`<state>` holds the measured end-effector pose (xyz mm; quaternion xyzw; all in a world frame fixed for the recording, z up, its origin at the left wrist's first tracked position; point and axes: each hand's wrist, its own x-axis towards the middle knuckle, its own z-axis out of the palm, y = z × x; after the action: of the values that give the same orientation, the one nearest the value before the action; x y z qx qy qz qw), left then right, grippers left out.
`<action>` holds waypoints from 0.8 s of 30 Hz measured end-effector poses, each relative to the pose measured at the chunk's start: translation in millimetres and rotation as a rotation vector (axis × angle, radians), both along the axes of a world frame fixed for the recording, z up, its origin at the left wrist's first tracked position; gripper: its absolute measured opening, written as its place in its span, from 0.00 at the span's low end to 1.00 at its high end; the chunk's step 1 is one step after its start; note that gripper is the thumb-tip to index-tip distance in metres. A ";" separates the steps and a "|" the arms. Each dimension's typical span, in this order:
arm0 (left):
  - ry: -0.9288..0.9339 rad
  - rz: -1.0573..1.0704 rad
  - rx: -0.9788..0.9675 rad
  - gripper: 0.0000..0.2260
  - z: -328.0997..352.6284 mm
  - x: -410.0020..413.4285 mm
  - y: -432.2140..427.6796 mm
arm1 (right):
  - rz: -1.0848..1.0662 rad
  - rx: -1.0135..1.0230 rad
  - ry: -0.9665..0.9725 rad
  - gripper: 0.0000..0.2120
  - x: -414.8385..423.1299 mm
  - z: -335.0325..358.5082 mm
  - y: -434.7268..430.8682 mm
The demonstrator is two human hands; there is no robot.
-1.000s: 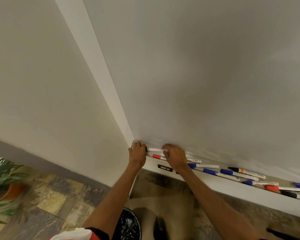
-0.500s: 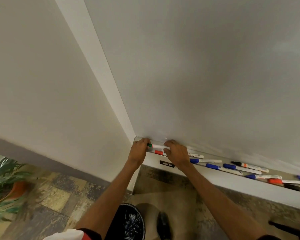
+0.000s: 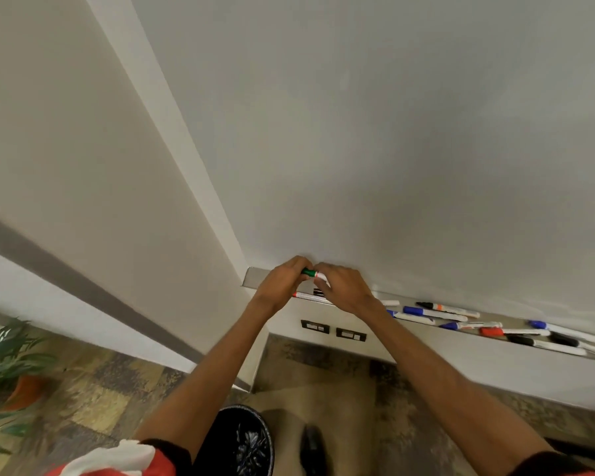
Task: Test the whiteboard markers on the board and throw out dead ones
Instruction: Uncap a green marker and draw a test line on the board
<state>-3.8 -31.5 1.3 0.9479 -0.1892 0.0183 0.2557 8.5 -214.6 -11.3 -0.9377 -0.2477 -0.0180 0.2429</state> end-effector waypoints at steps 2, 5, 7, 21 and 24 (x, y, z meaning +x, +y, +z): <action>-0.022 -0.048 0.026 0.07 11.1 -5.0 -20.8 | -0.052 -0.020 -0.034 0.16 -9.7 4.5 -21.0; -0.024 -0.116 0.134 0.14 24.1 -14.7 -54.6 | -0.147 -0.034 -0.068 0.20 -26.4 11.2 -53.4; -0.027 -0.150 0.200 0.16 30.3 -22.3 -77.6 | -0.178 -0.027 -0.088 0.22 -38.8 16.8 -75.5; -0.405 -0.152 0.222 0.12 111.2 -48.8 -185.9 | -0.414 0.044 -0.402 0.27 -81.1 100.6 -191.0; -0.506 -0.036 0.020 0.08 145.6 -45.1 -202.5 | -0.509 0.184 -0.429 0.26 -75.8 136.8 -204.6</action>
<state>-48.9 -234.0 146.9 0.9120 -0.2644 0.2486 0.1913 -67.3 -419.2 125.5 -0.9185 -0.0486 -0.2969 0.2565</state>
